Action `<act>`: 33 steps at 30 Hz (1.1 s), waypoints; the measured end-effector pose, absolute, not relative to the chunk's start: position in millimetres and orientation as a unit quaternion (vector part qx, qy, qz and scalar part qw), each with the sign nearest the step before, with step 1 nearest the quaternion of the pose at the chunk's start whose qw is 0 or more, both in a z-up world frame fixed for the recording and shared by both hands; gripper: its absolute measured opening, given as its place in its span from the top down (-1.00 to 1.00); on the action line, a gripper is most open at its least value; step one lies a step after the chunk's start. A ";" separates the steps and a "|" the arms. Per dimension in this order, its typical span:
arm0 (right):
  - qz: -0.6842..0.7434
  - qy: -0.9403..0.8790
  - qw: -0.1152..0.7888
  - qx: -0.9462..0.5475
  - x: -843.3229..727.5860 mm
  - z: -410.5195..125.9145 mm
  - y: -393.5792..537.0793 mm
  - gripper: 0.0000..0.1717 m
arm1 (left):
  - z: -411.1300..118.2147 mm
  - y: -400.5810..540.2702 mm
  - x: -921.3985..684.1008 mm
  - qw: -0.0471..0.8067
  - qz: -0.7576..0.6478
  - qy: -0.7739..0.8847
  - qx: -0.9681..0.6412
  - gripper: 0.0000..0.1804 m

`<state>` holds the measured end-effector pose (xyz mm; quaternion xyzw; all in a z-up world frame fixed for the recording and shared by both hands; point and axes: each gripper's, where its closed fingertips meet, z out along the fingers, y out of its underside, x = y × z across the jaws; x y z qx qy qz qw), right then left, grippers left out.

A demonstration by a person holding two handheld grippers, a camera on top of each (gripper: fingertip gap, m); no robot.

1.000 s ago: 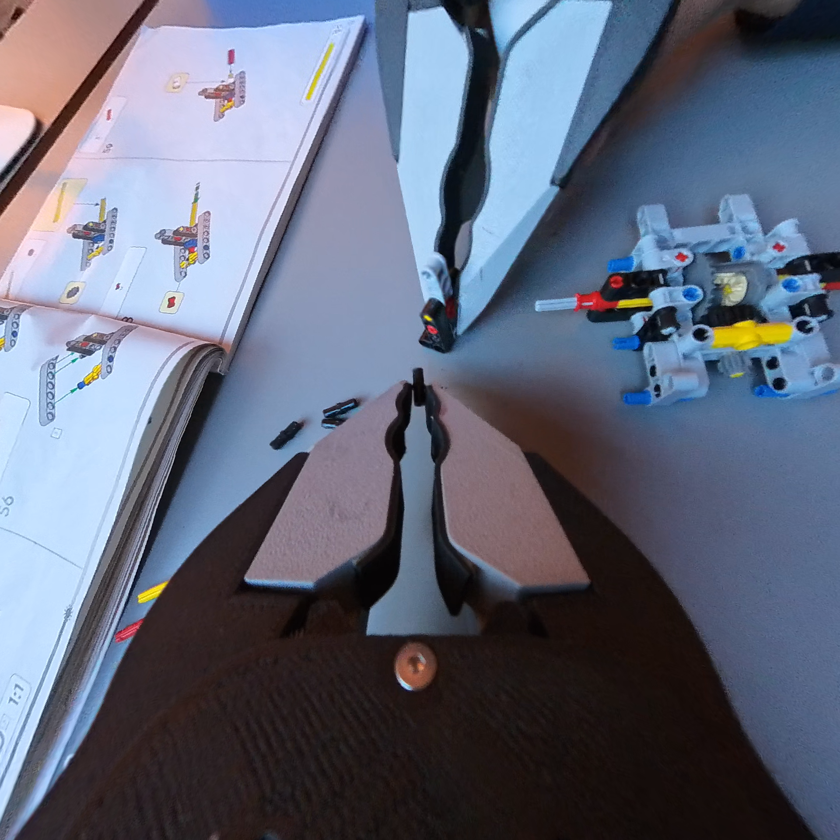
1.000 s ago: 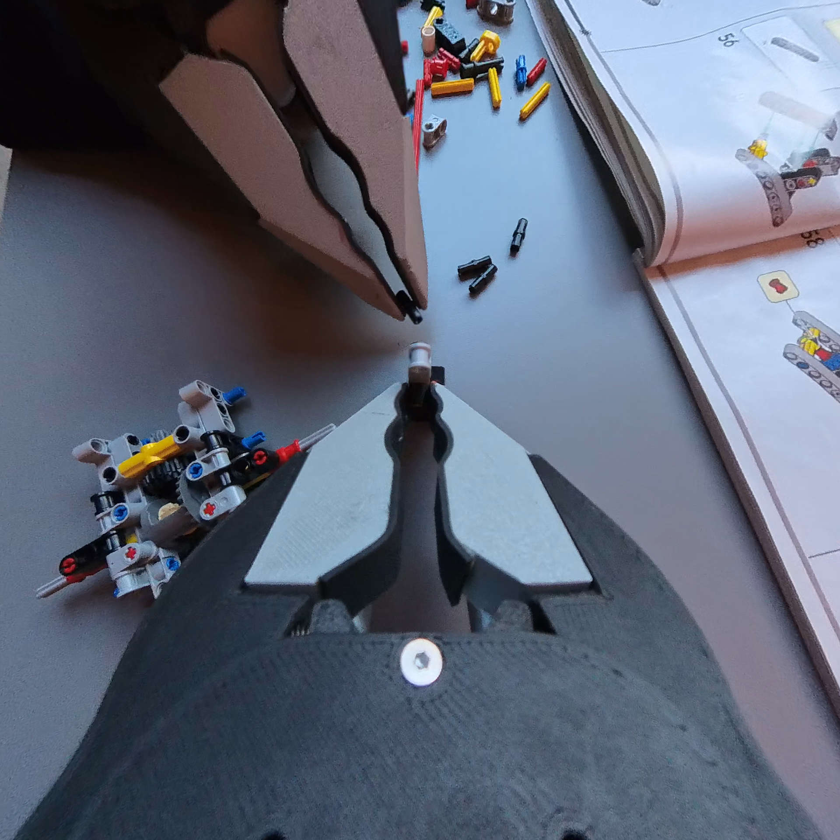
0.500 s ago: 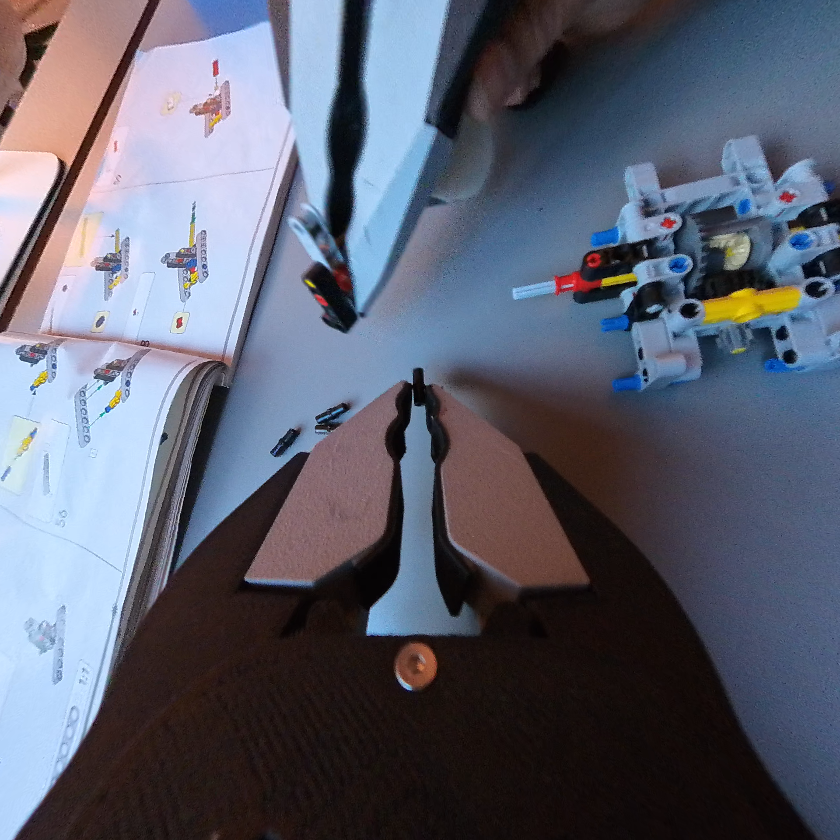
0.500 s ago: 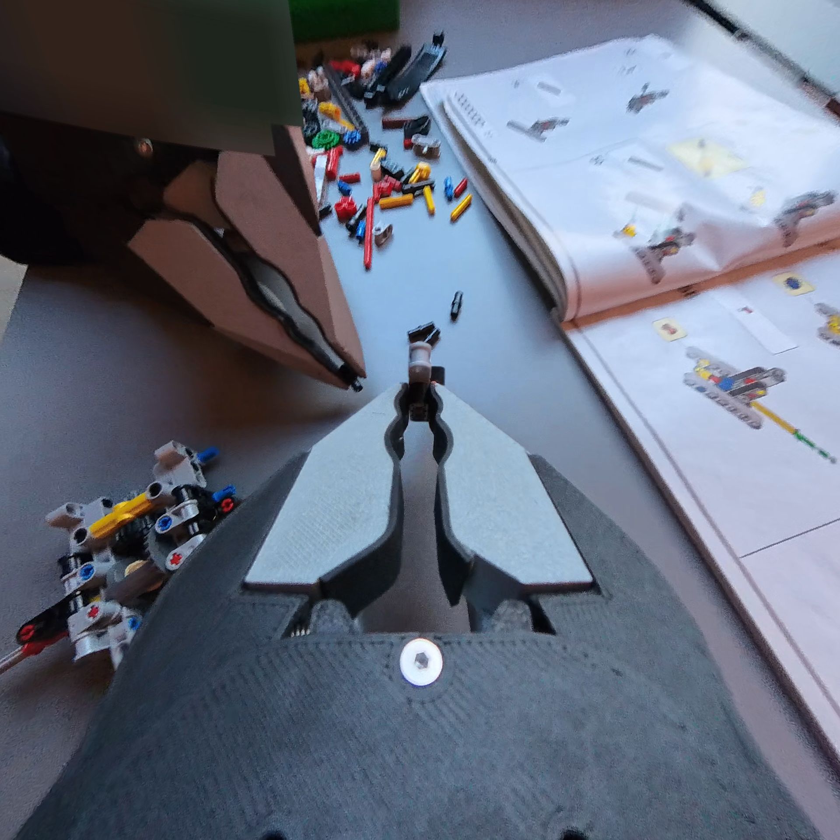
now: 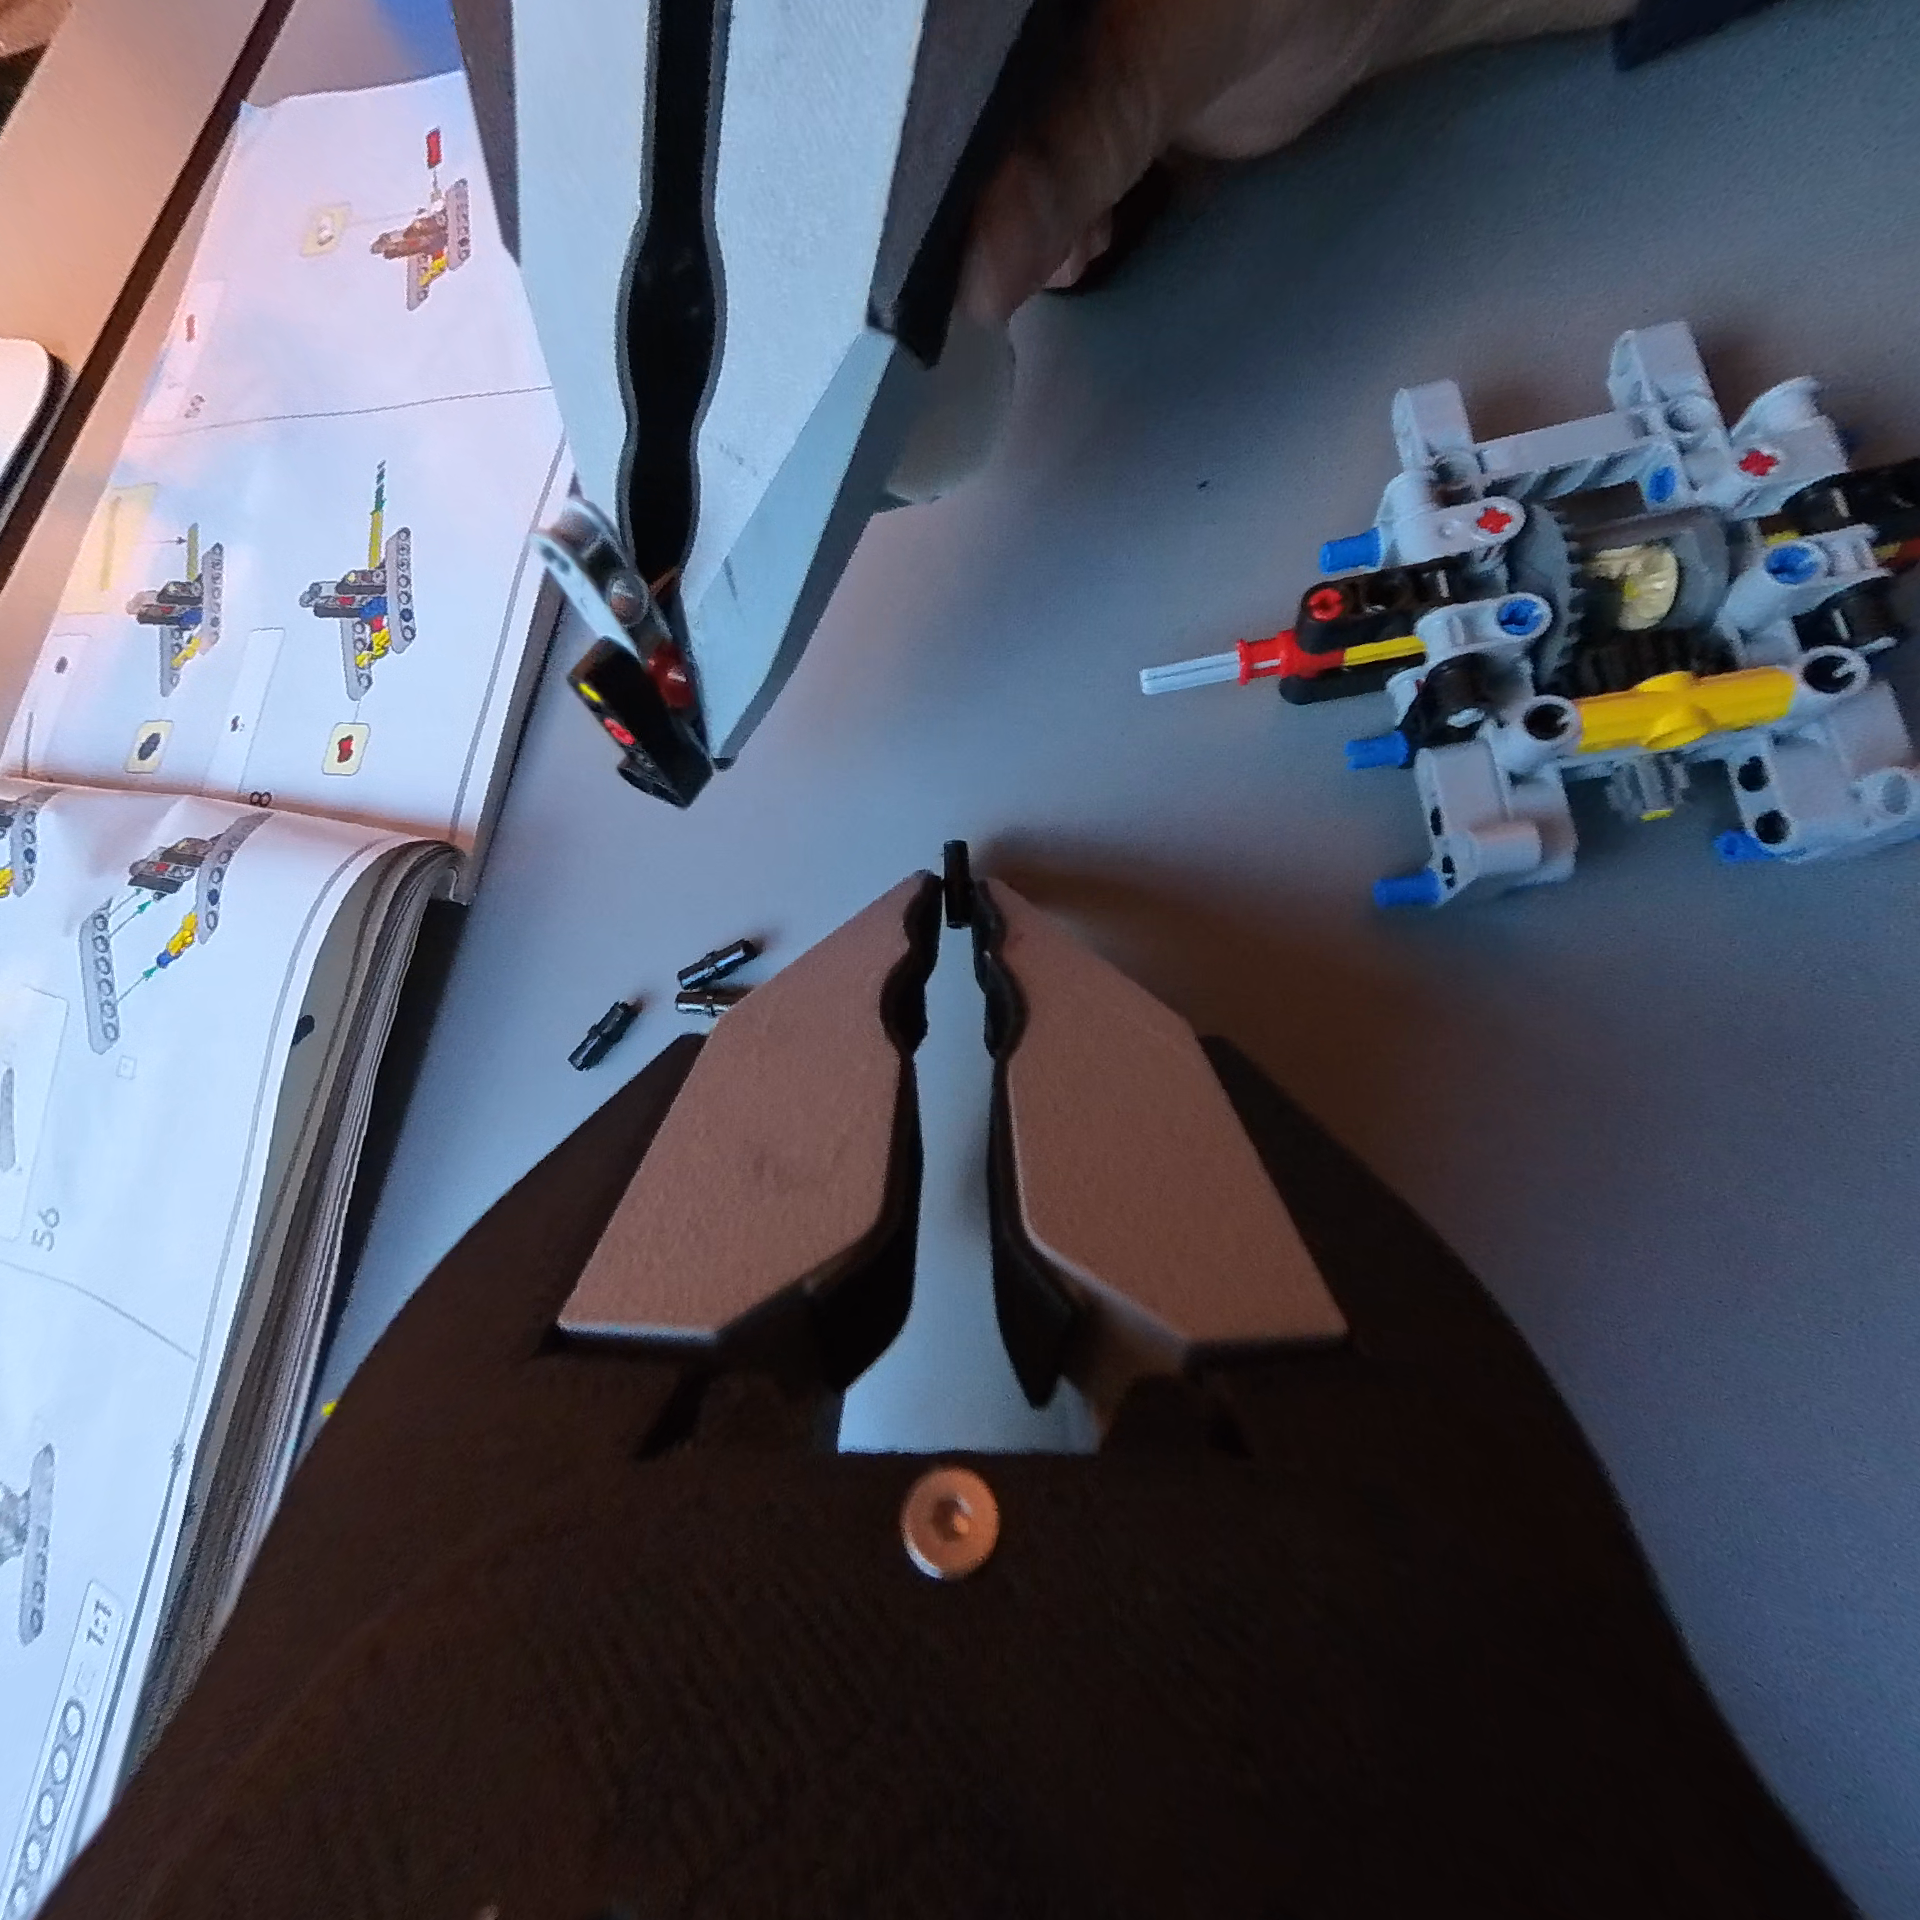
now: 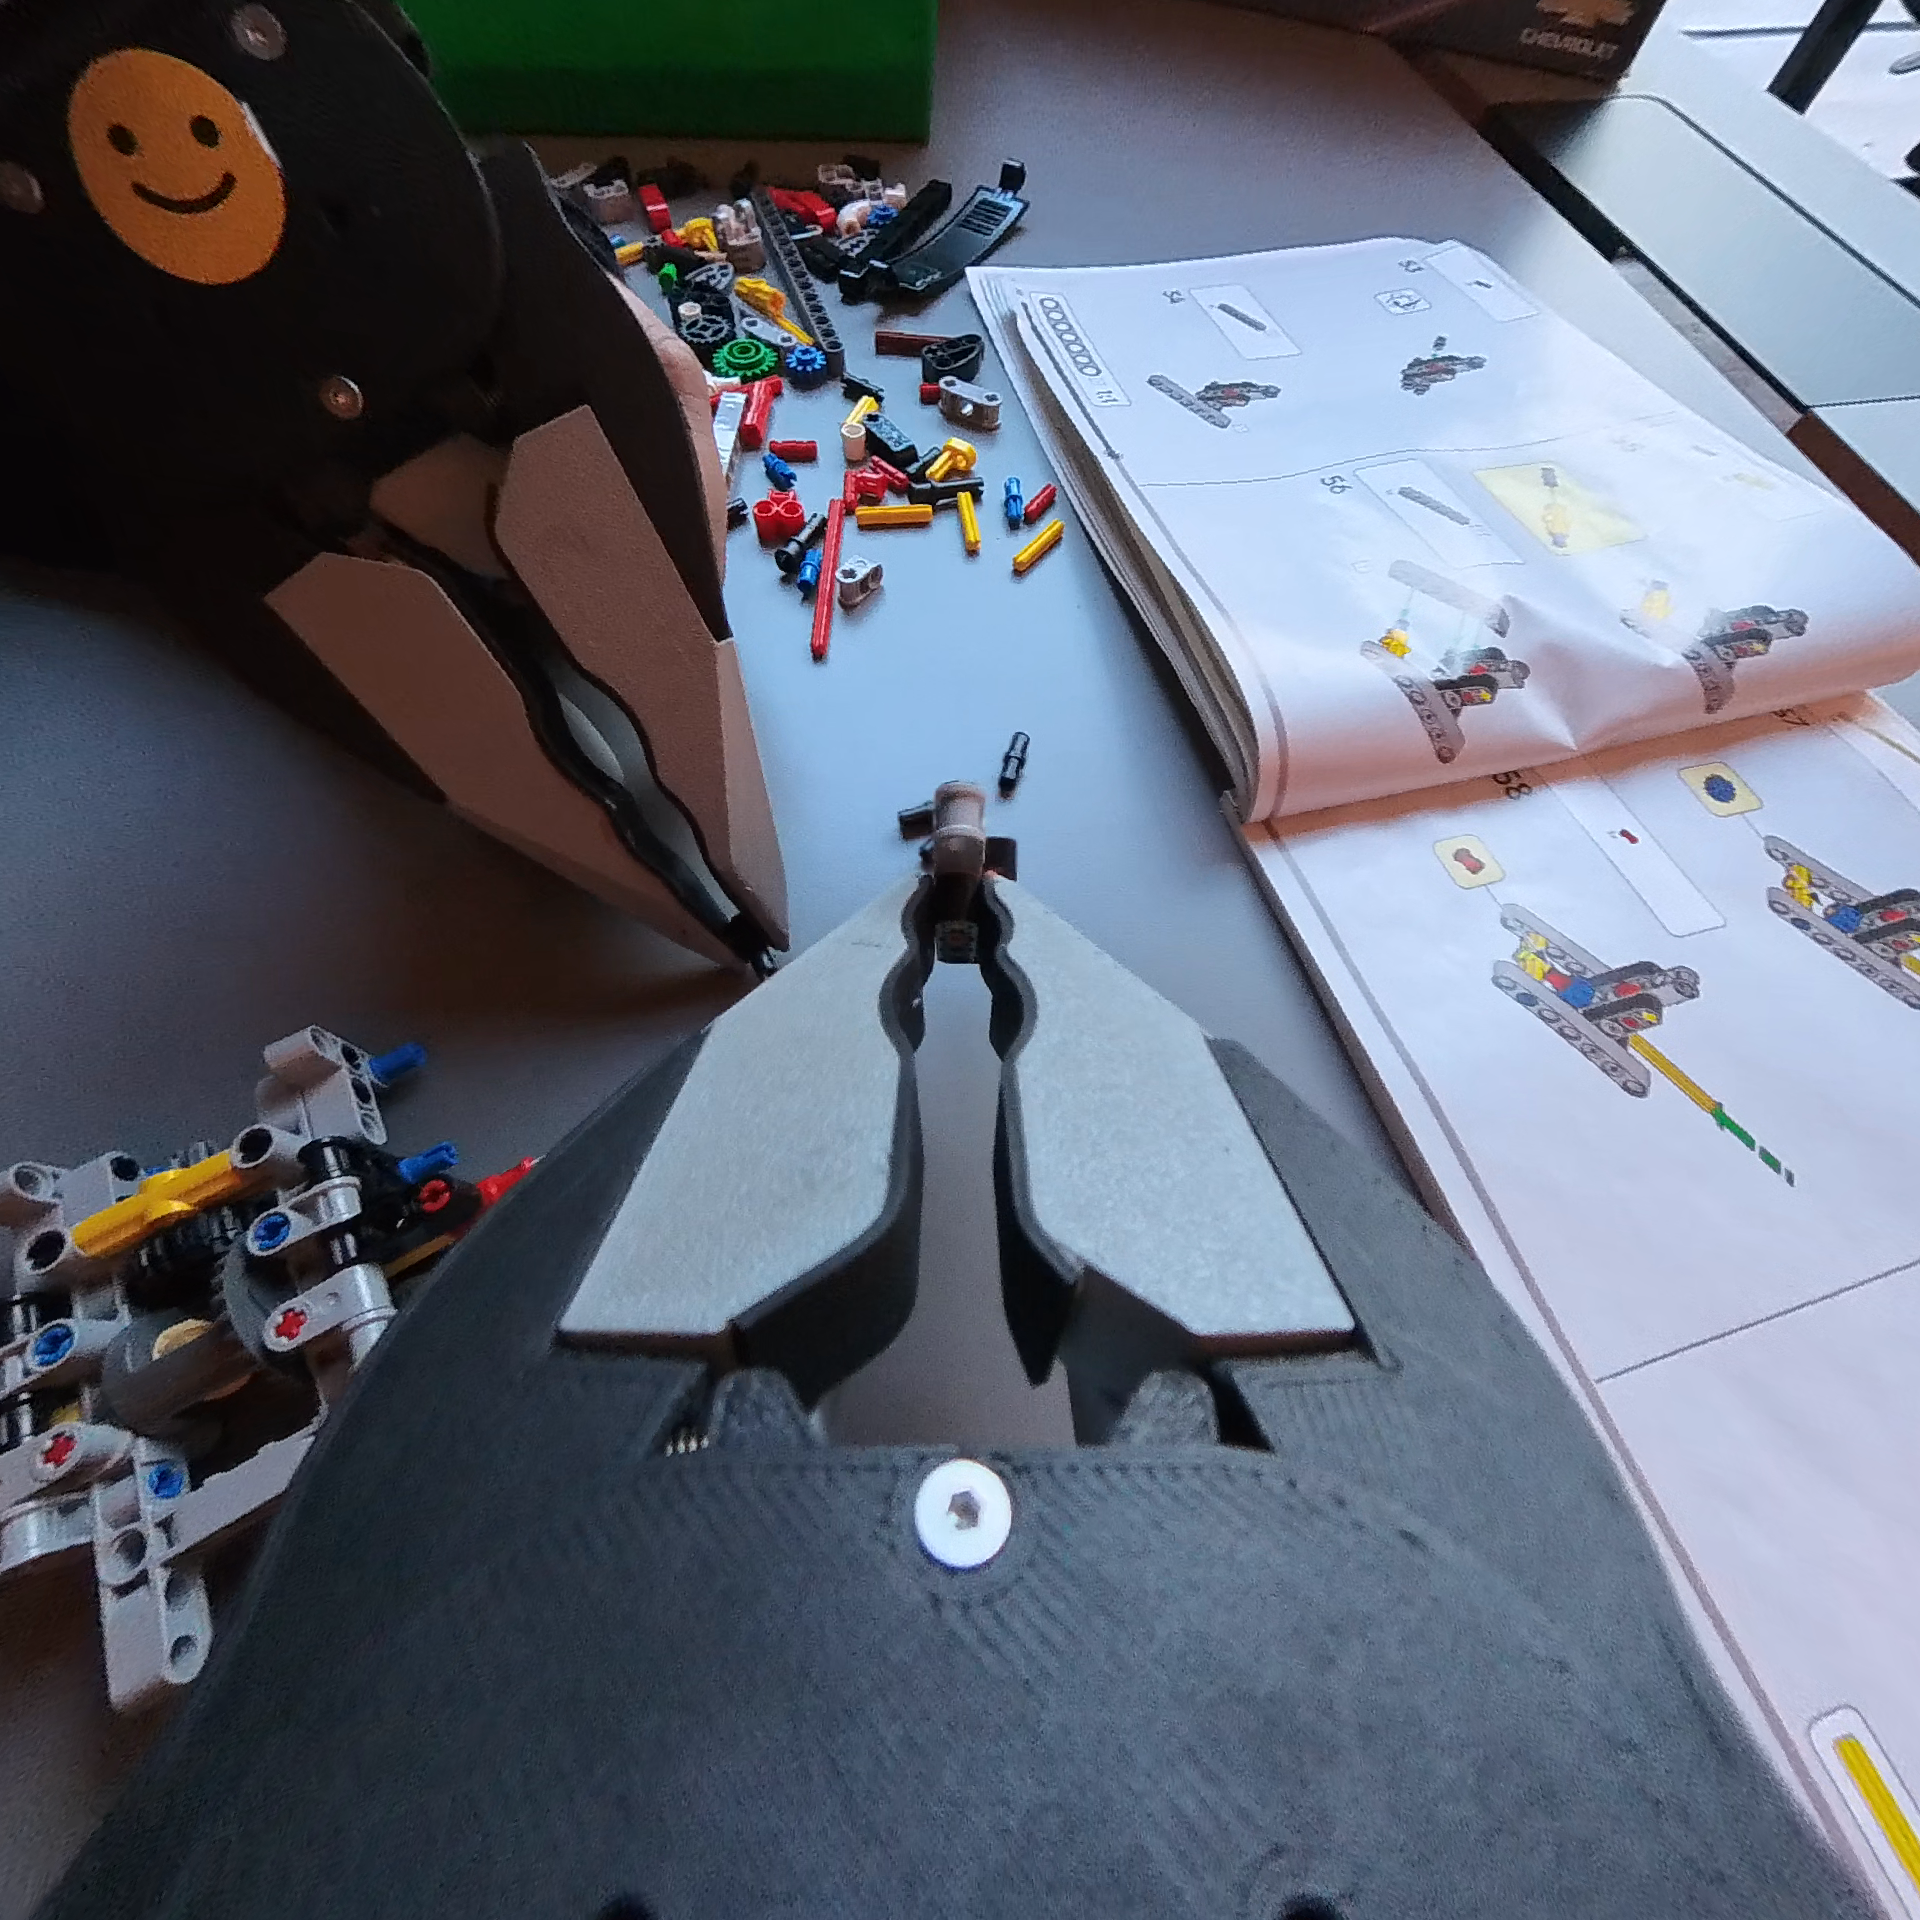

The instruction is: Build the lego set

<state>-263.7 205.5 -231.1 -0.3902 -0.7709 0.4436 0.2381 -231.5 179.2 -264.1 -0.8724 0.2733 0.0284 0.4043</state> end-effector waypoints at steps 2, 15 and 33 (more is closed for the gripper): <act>0.455 -0.767 0.234 -0.387 -262.6 -228.2 204.8 0.95 | -264.1 179.1 -231.7 0.404 0.025 0.271 -0.873 0.97; 0.472 -0.763 0.217 -0.385 -258.9 -225.7 203.0 0.95 | -264.1 178.0 -232.9 0.402 0.019 0.266 -0.876 0.97; 0.625 -0.700 0.223 -0.265 -232.1 -173.4 190.8 0.95 | -183.1 177.2 -246.7 0.573 -0.111 0.168 -0.795 0.97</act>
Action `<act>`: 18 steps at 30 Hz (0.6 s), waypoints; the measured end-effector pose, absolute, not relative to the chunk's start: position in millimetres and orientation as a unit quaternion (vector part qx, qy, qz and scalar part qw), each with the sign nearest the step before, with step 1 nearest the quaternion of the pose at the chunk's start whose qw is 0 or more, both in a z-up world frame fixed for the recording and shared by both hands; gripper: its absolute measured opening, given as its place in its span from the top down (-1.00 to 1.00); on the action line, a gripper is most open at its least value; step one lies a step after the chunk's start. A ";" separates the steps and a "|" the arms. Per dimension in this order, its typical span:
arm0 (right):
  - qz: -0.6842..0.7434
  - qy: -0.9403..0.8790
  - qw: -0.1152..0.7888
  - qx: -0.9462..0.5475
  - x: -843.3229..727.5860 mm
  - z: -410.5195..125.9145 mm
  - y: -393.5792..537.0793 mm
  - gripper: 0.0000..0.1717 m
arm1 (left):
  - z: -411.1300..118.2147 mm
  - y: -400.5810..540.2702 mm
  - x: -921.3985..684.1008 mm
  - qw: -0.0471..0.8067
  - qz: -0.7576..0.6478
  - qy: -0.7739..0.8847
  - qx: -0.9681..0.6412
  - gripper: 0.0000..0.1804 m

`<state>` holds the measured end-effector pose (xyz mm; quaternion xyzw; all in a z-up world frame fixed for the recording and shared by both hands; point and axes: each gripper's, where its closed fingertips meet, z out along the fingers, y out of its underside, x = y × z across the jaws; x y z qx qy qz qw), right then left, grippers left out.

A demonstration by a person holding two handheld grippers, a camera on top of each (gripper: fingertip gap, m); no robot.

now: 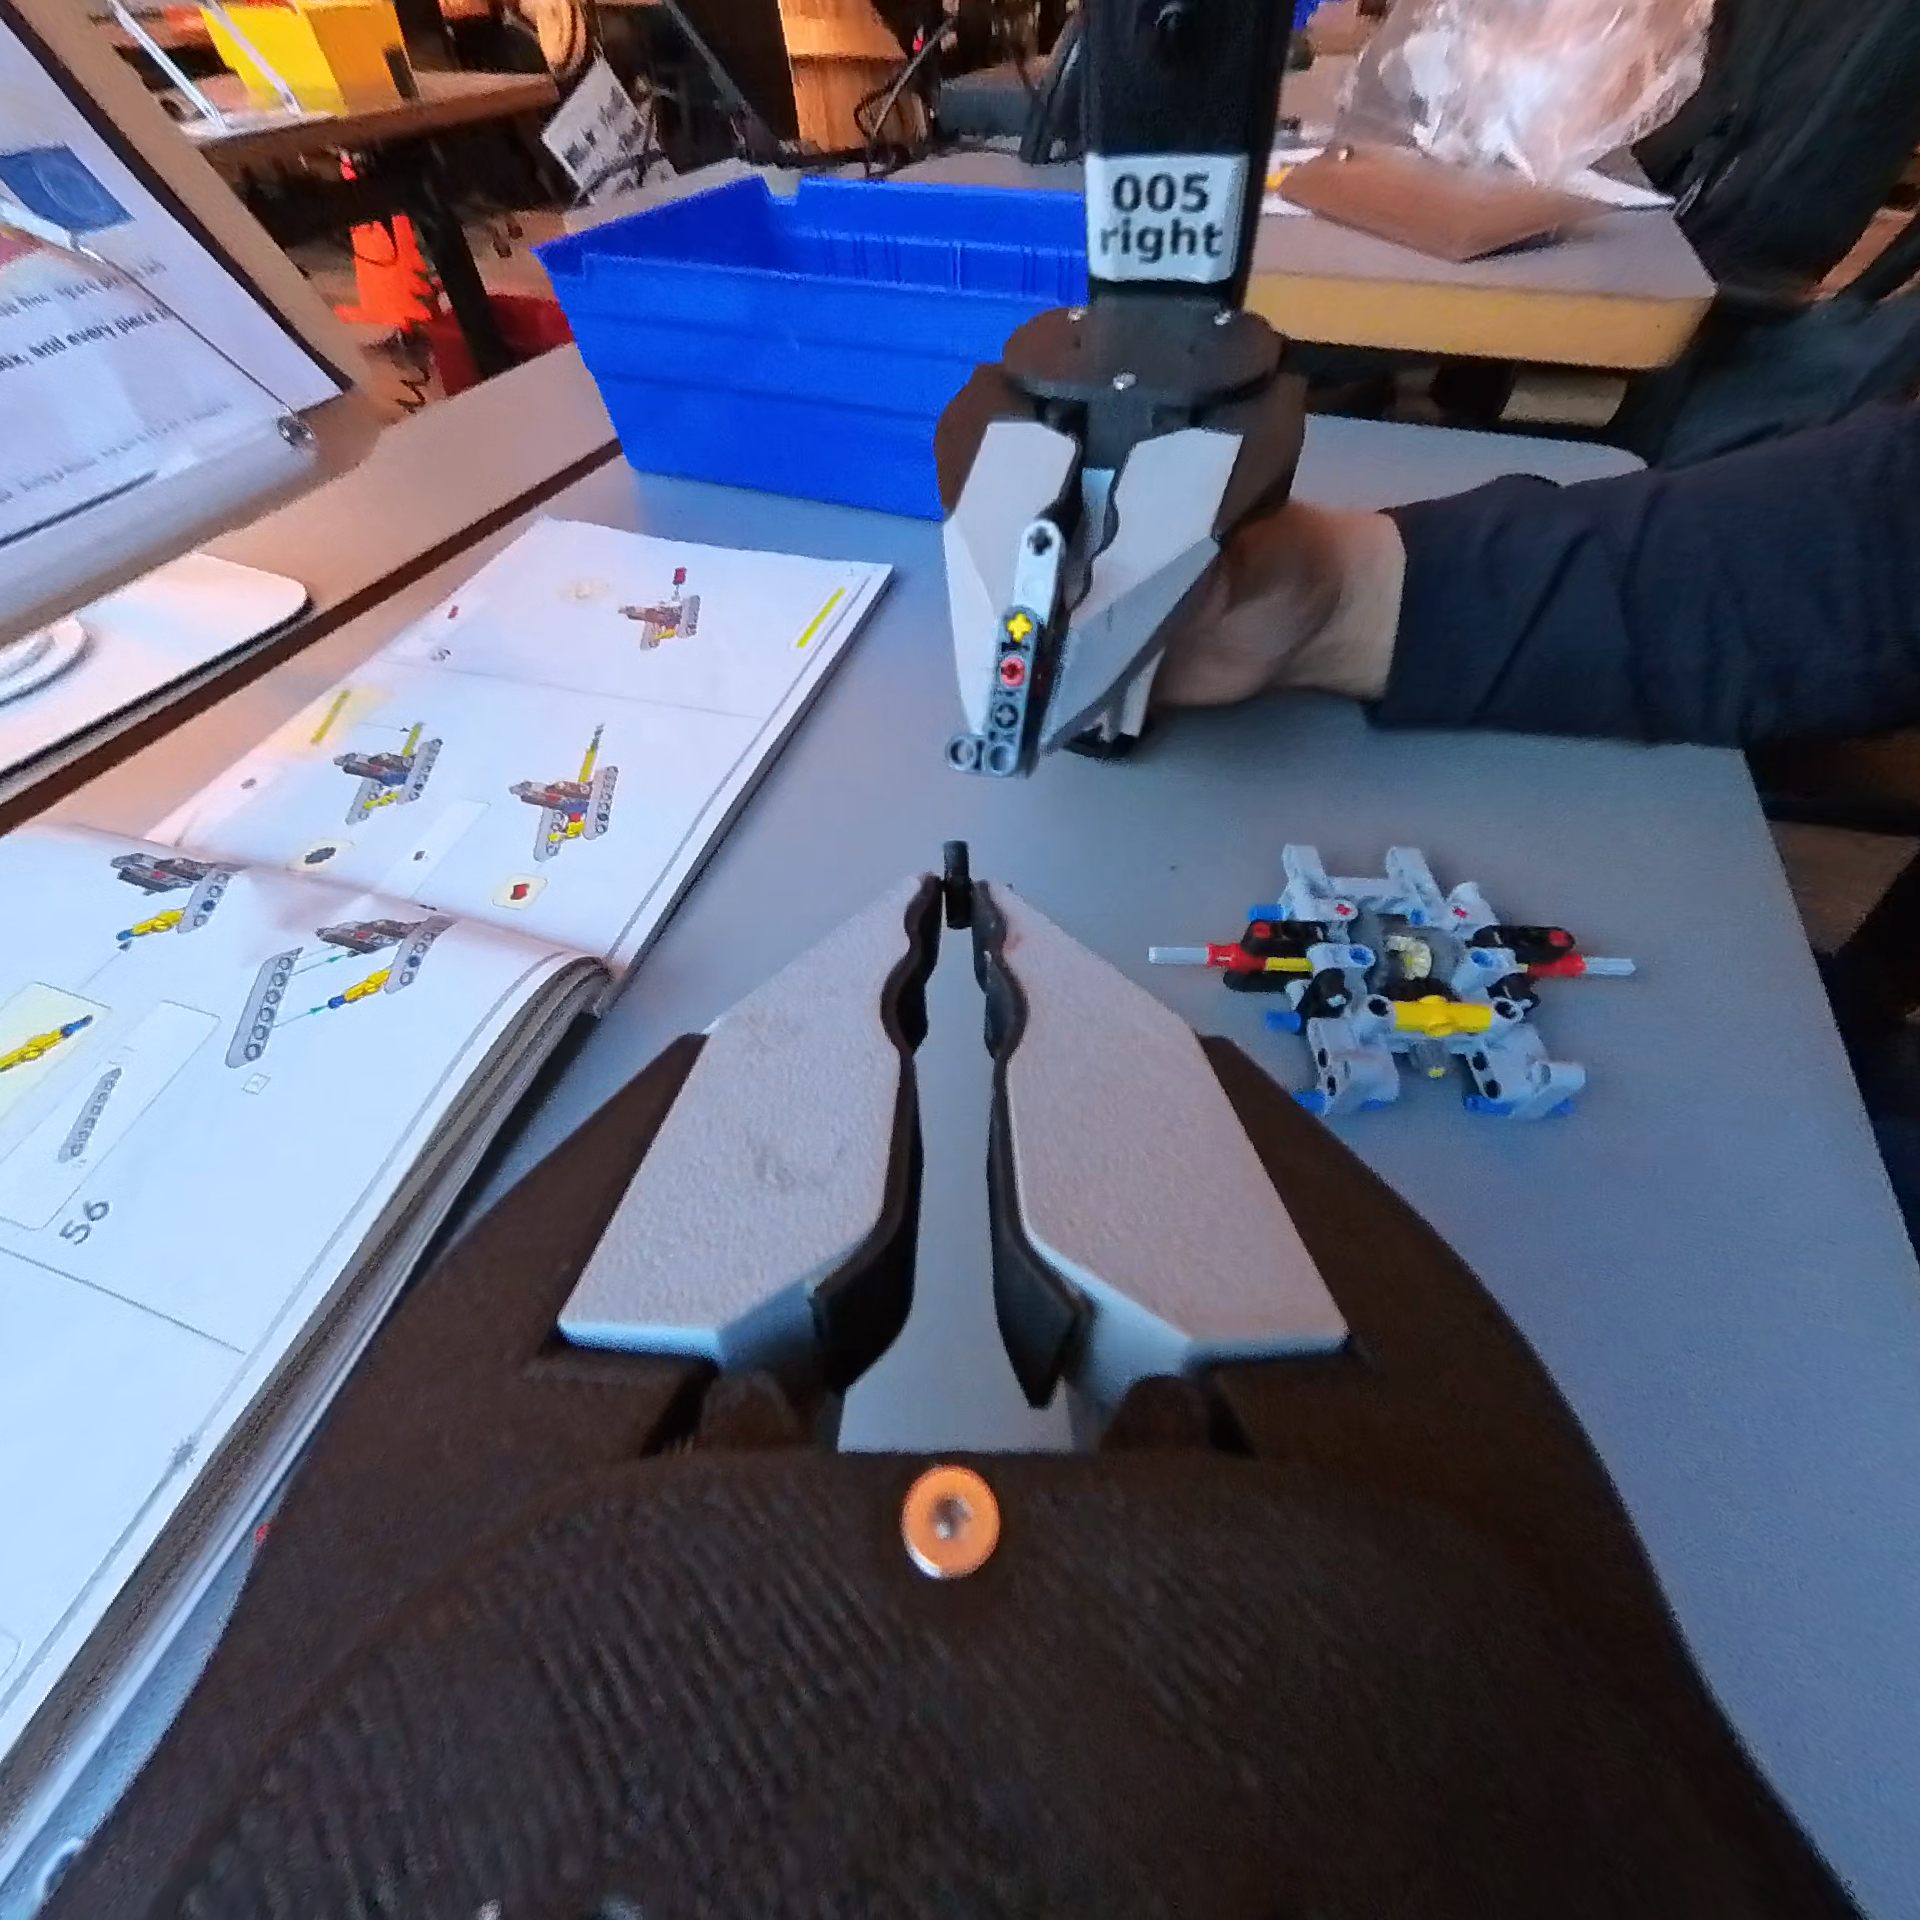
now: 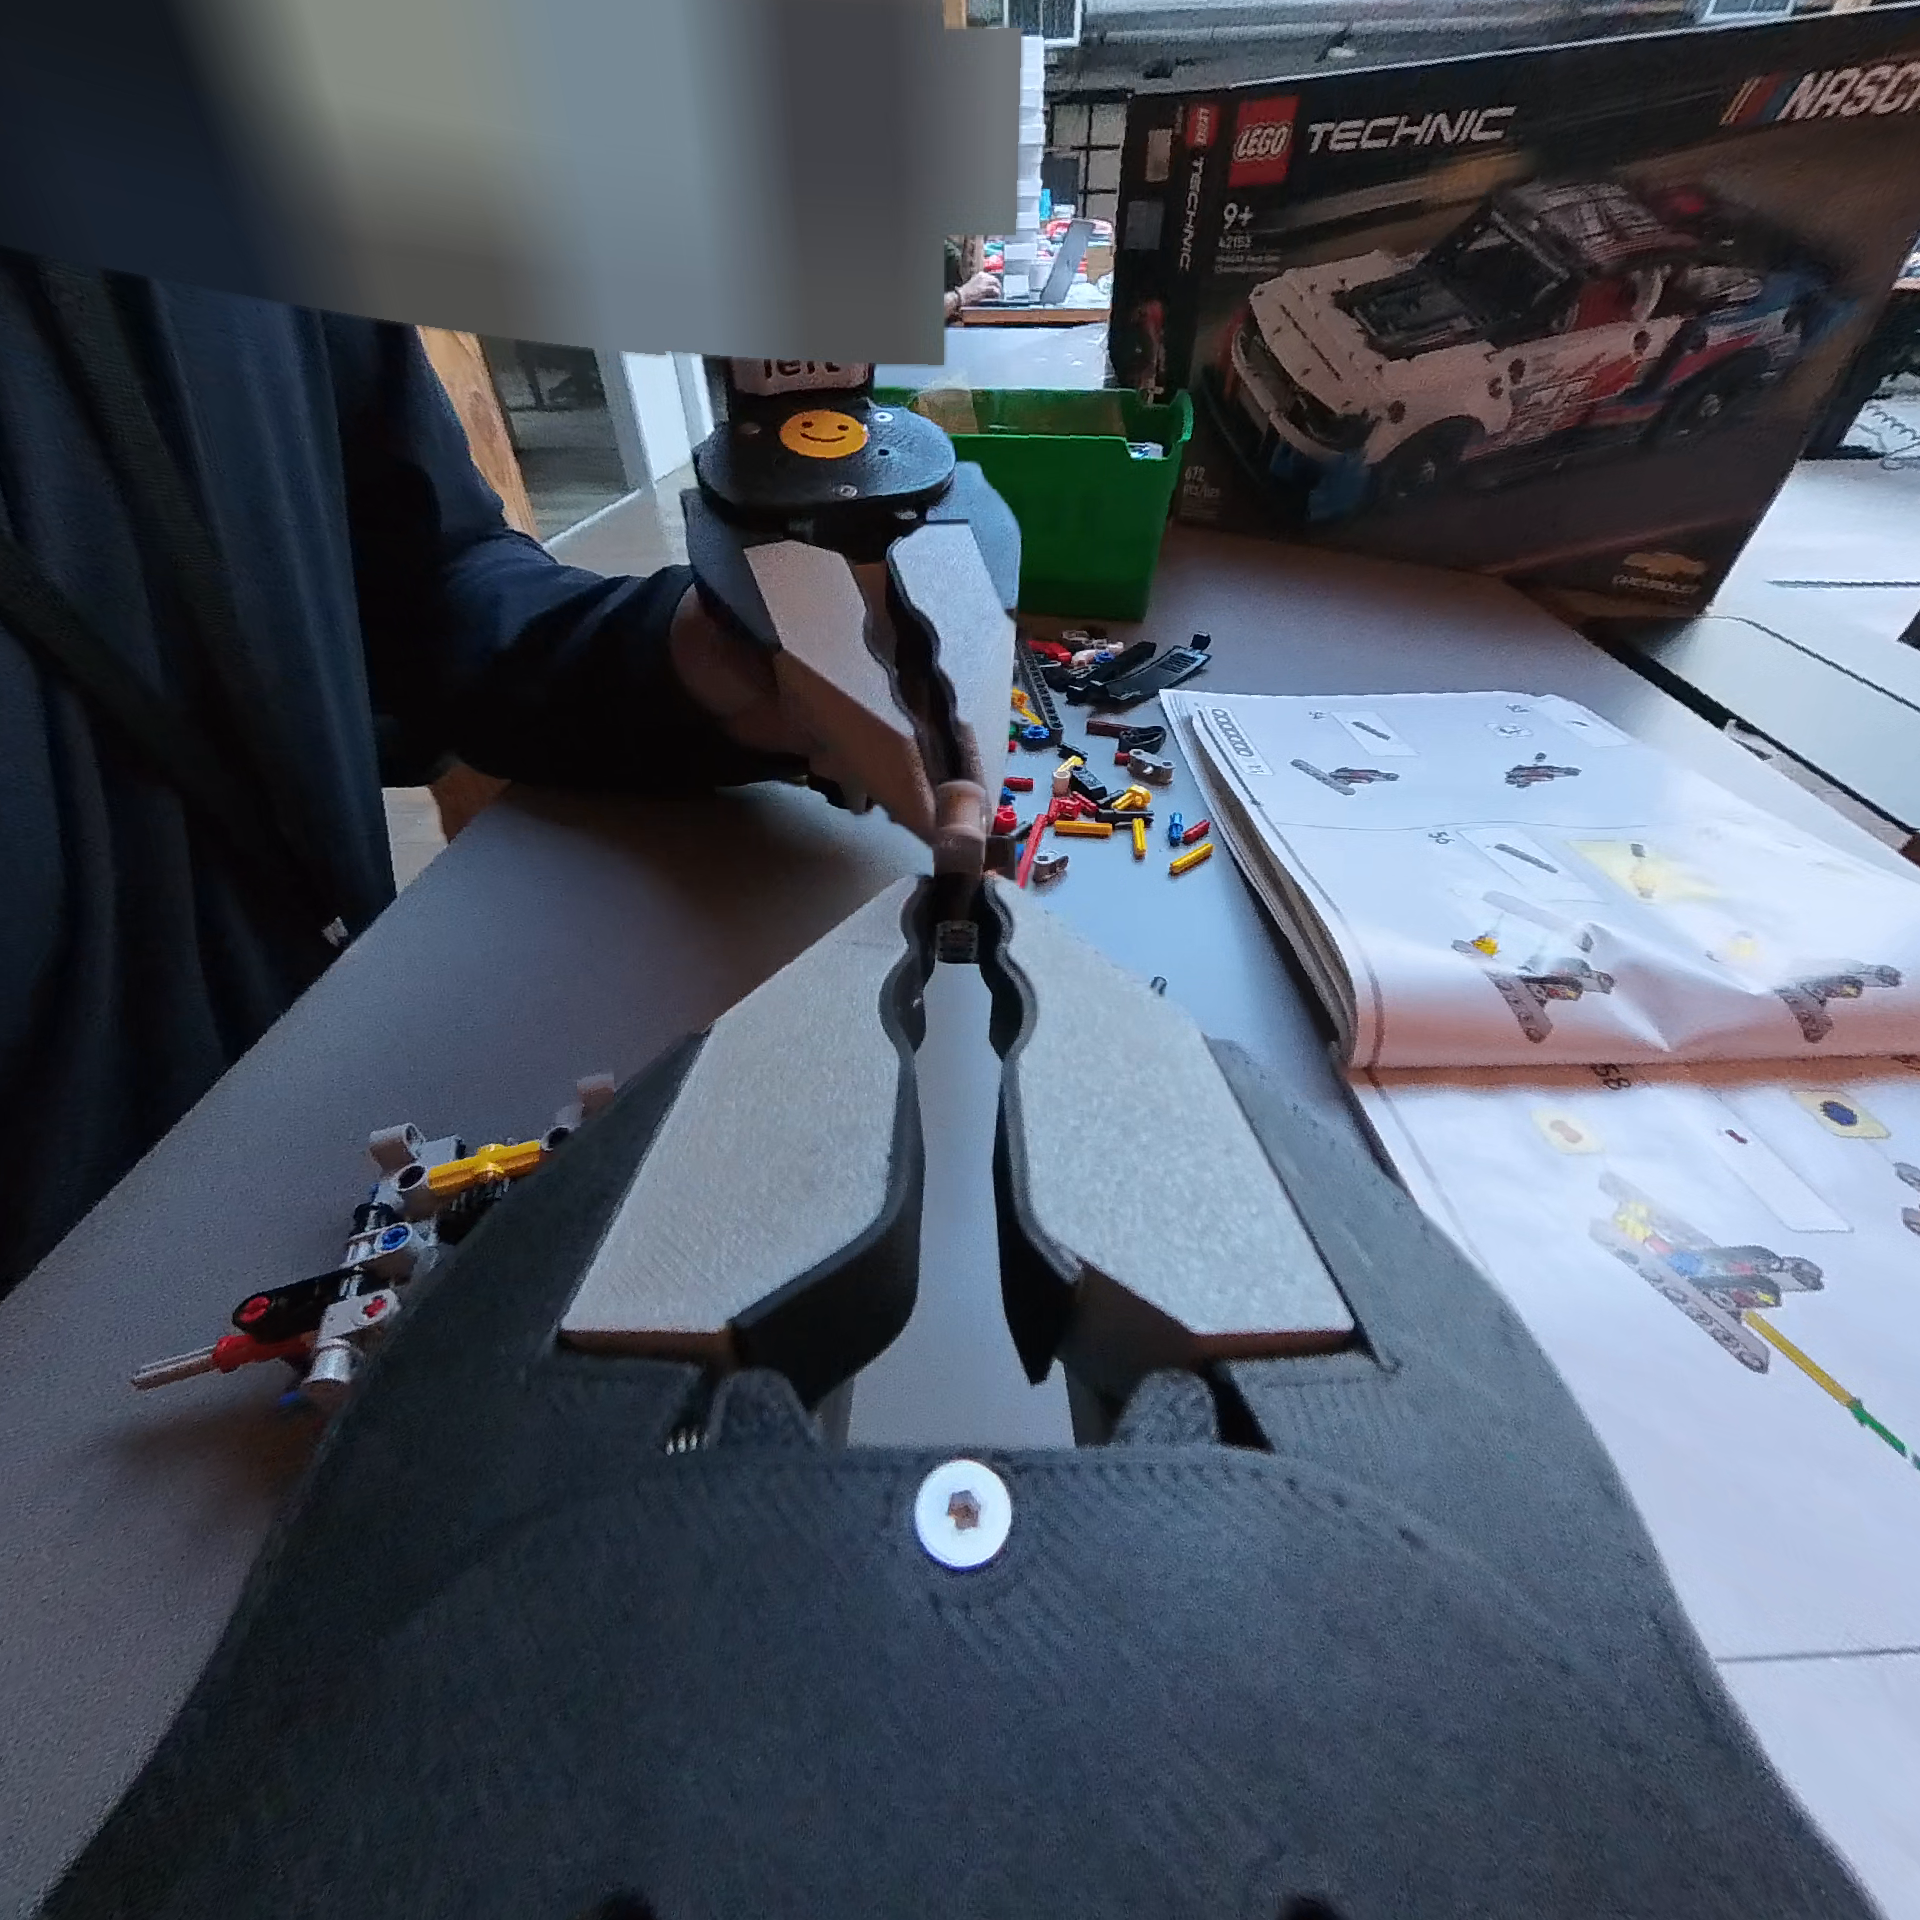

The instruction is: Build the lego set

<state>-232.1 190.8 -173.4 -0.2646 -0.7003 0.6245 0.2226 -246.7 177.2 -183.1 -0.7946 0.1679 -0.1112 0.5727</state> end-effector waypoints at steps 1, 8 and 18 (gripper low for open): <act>0.627 -0.700 0.216 -0.264 -231.5 -173.6 189.7 0.95 | -182.7 177.0 -246.8 0.574 -0.113 0.168 -0.794 0.97; 0.646 -0.689 0.190 -0.268 -229.6 -170.5 190.0 0.95 | -179.4 175.7 -242.2 0.579 -0.114 0.177 -0.788 0.97; 0.646 -0.694 0.167 -0.272 -228.2 -173.4 186.2 0.95 | -177.3 175.3 -241.5 0.582 -0.124 0.175 -0.784 0.97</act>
